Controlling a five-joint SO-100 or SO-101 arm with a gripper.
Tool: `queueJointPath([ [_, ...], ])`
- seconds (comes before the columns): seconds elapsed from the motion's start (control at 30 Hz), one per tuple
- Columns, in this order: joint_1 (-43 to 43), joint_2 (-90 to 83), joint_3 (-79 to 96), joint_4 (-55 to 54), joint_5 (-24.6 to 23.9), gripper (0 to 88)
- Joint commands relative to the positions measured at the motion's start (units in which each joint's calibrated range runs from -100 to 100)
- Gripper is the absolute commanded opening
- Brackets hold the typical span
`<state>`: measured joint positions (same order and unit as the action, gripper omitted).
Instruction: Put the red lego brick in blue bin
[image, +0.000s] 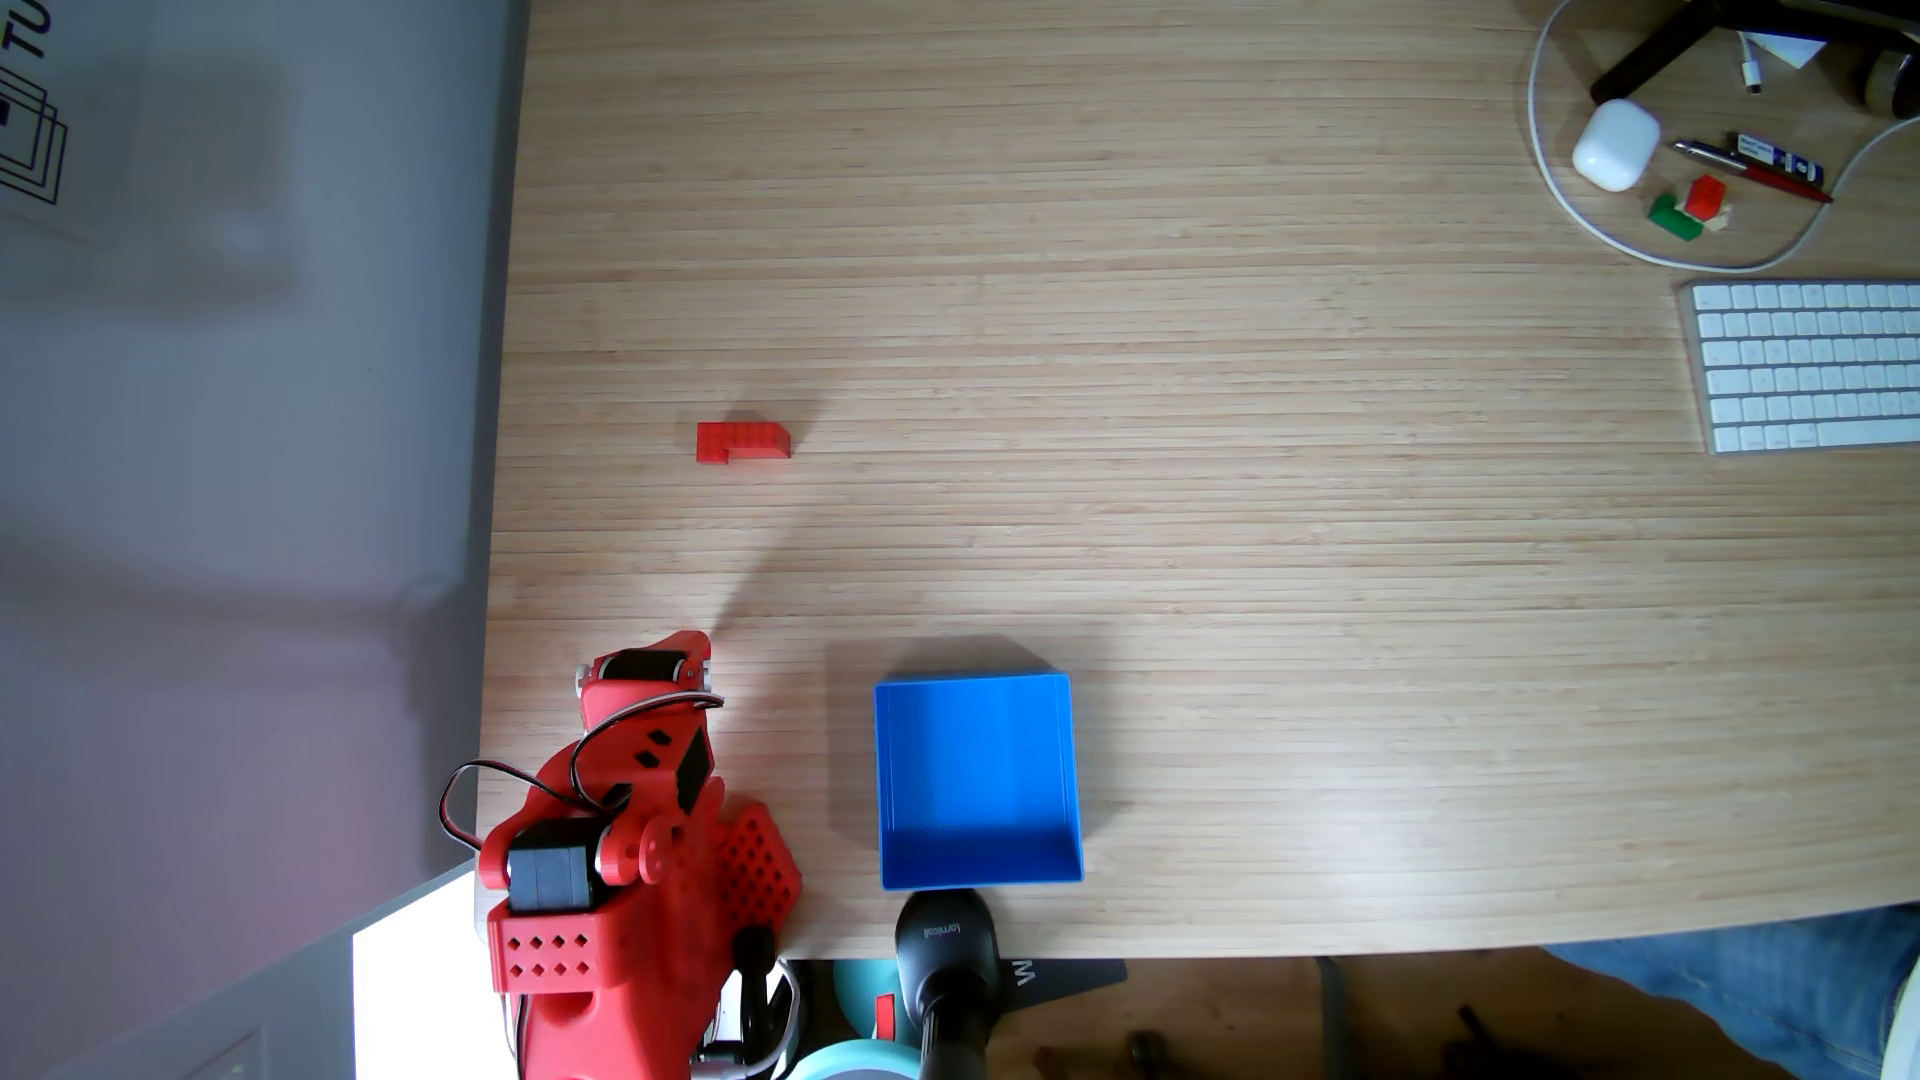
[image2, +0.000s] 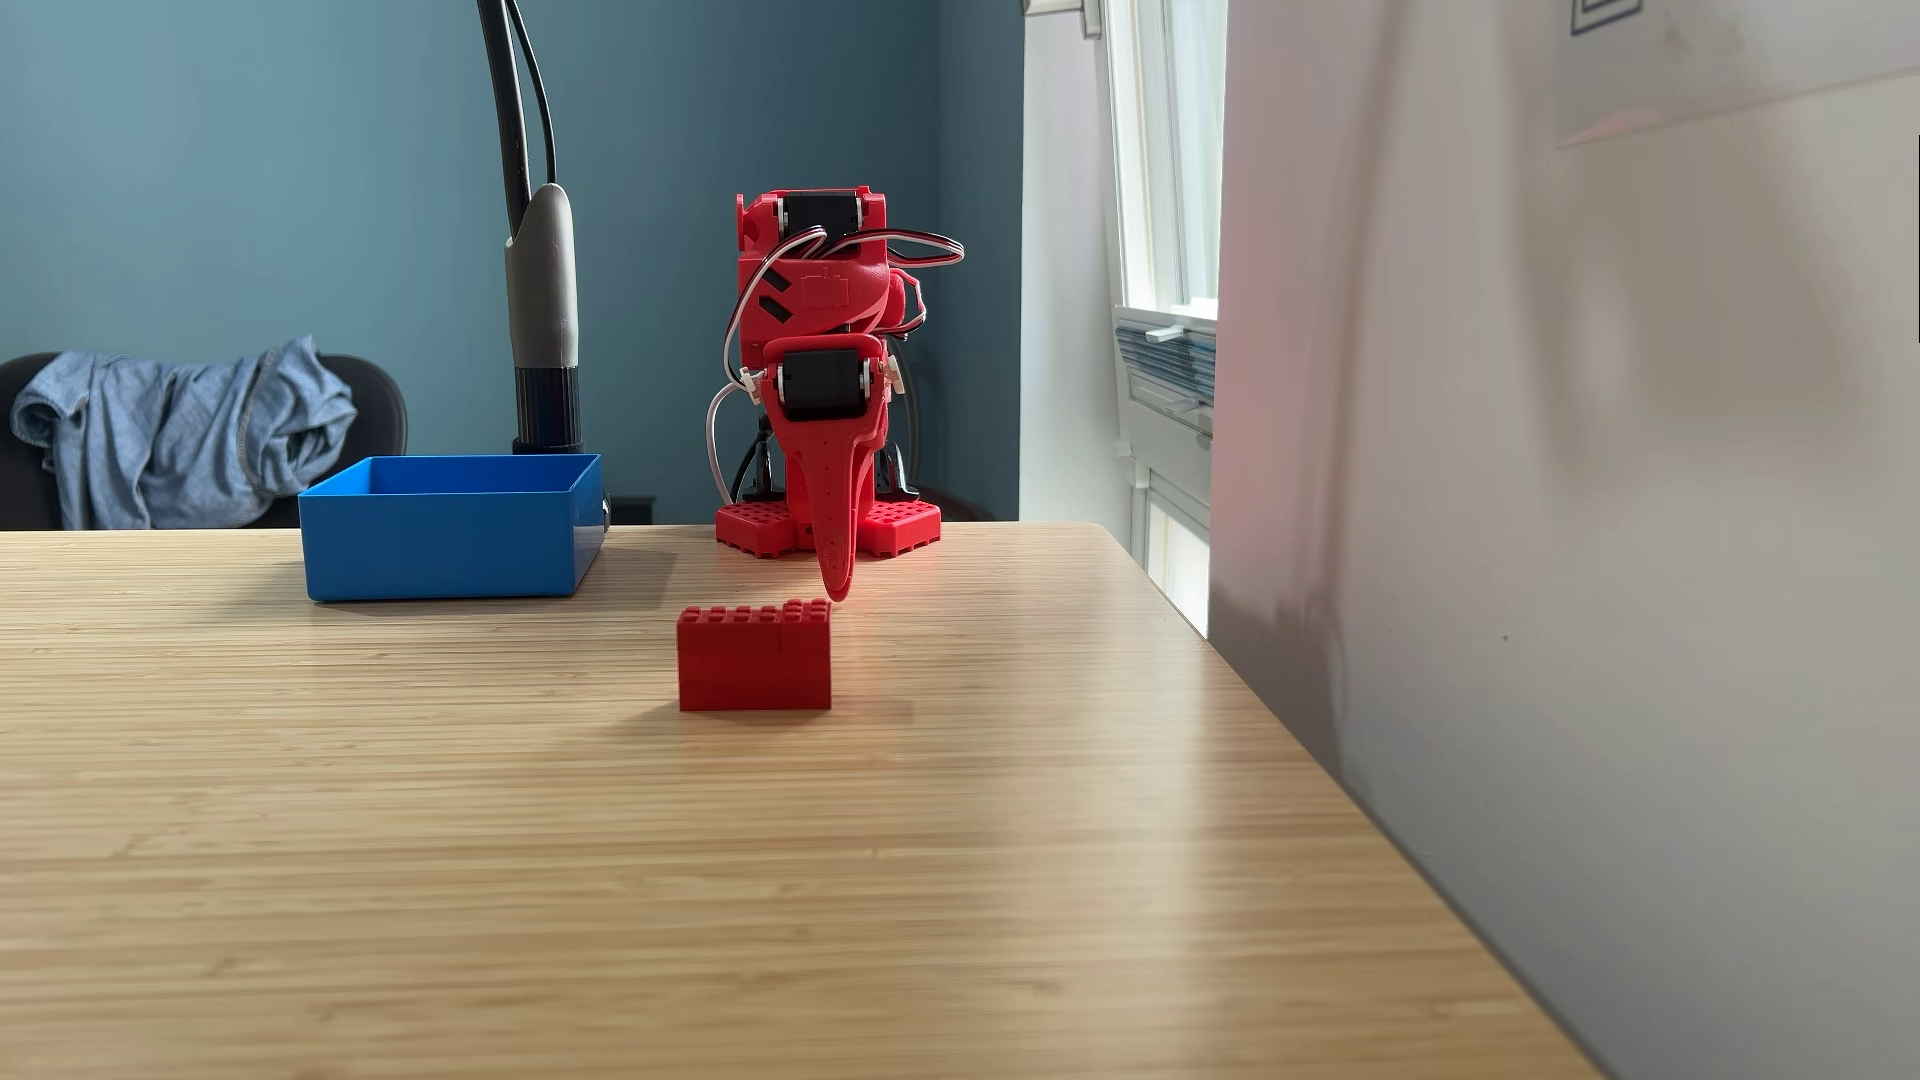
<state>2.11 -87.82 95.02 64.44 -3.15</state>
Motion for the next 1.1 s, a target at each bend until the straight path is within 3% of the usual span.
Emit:
queueJointPath([
  [0.0,-0.7,0.0,-0.4,-1.0,-2.4,0.1],
  [0.73,-0.8,0.9,-8.0,-5.7,-1.2,0.1],
  [1.07,-0.8,28.4,-32.3,-5.7,-1.3,1.4],
])
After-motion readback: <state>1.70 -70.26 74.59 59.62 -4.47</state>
